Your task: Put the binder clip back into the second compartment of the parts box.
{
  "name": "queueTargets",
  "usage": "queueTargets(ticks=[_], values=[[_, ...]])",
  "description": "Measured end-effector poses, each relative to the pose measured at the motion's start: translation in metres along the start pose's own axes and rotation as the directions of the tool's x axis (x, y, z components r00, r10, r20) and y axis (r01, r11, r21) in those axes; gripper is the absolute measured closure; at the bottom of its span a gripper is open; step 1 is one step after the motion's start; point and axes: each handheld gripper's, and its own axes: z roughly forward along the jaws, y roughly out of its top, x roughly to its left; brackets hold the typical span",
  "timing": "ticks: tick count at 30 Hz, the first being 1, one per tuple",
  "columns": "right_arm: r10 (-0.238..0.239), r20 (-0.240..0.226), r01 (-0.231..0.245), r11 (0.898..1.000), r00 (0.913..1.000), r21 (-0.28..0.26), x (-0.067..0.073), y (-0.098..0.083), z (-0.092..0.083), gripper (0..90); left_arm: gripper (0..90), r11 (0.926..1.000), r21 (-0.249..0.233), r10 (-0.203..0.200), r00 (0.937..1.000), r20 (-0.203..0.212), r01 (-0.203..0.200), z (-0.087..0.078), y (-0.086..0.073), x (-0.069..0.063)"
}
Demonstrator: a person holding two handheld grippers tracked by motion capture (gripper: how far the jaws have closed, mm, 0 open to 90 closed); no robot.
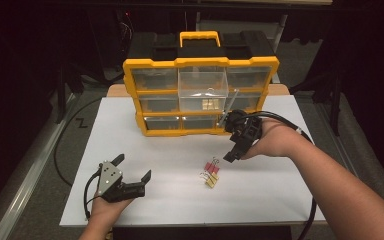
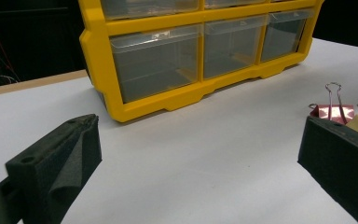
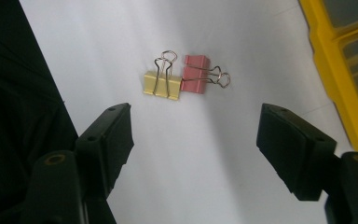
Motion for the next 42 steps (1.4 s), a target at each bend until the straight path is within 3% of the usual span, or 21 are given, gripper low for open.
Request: queueTargets(ticks=[6,19,29,42], values=[[0.007,-0.007,-0.007,1.000,0.9999,0.021,-0.002,-0.001,0.018,24.4,0.3,1.0000,-0.002,-0.003,1.0000,-0.002,0.003,0.000,0.000,0.000],[0.036,-0.017,-0.036,0.999,0.9992,0.005,-0.010,-0.014,0.053,21.8,0.3,0.9999,-0.010,-0.006,1.0000,-0.002,0.006,-0.002,0.001,0.001],[0.065,-0.069,-0.066,0.998,0.9955,-0.007,-0.015,-0.023,0.081,23.5,0.3,0.9999,-0.013,-0.008,1.0000,-0.003,0.008,-0.003,0.001,0.001],[0.089,-0.078,-0.091,0.996,0.9930,-0.015,-0.024,-0.020,0.100,25.3,0.3,0.9999,-0.012,-0.006,1.0000,-0.001,0.006,-0.002,0.001,0.001]])
